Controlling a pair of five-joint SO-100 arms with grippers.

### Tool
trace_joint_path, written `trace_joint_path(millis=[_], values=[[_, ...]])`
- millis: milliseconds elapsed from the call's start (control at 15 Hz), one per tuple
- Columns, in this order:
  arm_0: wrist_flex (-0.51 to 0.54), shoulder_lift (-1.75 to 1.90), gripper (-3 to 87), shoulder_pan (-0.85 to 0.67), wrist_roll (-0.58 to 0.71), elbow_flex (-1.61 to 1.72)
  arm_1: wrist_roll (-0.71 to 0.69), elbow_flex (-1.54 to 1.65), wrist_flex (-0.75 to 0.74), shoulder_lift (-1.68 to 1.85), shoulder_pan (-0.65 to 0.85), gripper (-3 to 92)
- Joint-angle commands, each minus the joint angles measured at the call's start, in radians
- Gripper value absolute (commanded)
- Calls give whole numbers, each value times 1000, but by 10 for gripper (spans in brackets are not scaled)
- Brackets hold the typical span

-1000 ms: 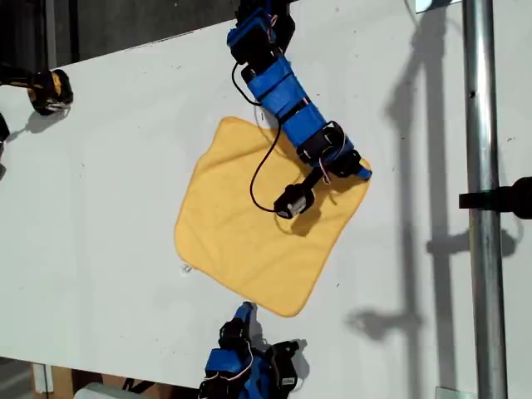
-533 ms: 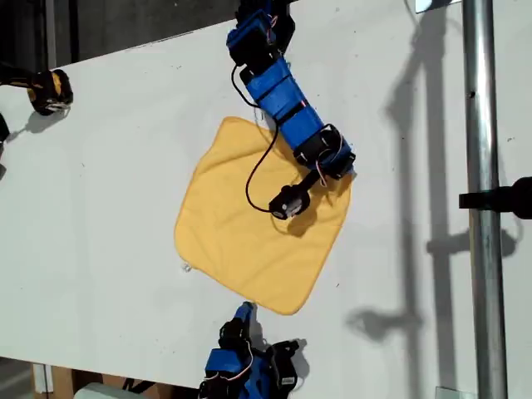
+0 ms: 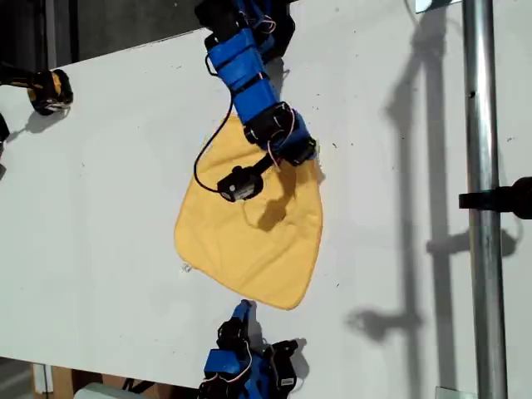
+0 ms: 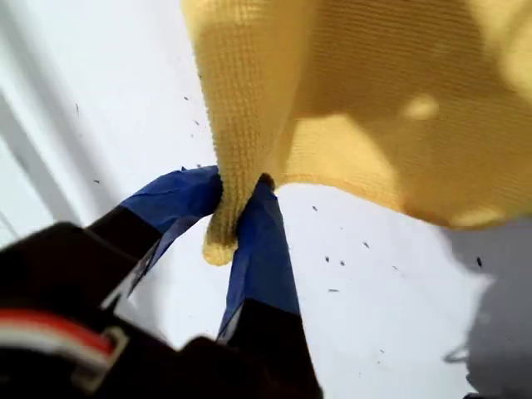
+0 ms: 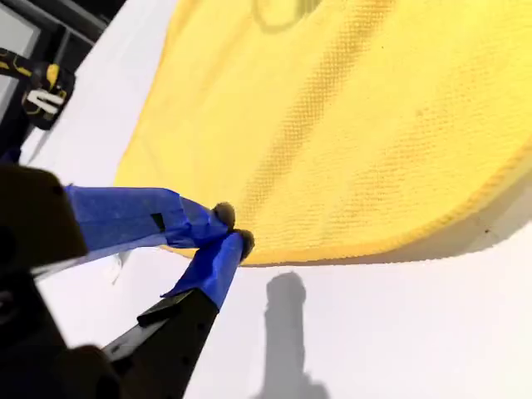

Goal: Grasp corners of a towel and fold twice.

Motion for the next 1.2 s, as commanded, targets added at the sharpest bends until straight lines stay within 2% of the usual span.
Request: trace_joint_path(millis=[0, 200, 467, 667, 933, 1000, 1067, 1133], values=[[8, 5, -7, 29, -8, -61, -12, 109, -14, 222, 37, -1], [100, -31, -7, 44, 92, -284, -12, 149, -43, 229, 48, -1], [219, -517, -7, 221, 153, -753, -14, 149, -91, 187, 49, -1], [425, -861, -7, 370, 287, -1086, -14, 149, -97, 184, 46, -1], [433, -897, -8, 551, 509, -1213, -3, 147, -101, 178, 35, -1], [439, -899, -7, 551, 523, -1224, -2, 147, -106, 176, 32, -1], [439, -897, 95, 528, 529, -1224, 0, 147, -112, 172, 32, -1], [439, -917, 159, 509, 528, -1221, 0, 147, -118, 164, 32, -1]])
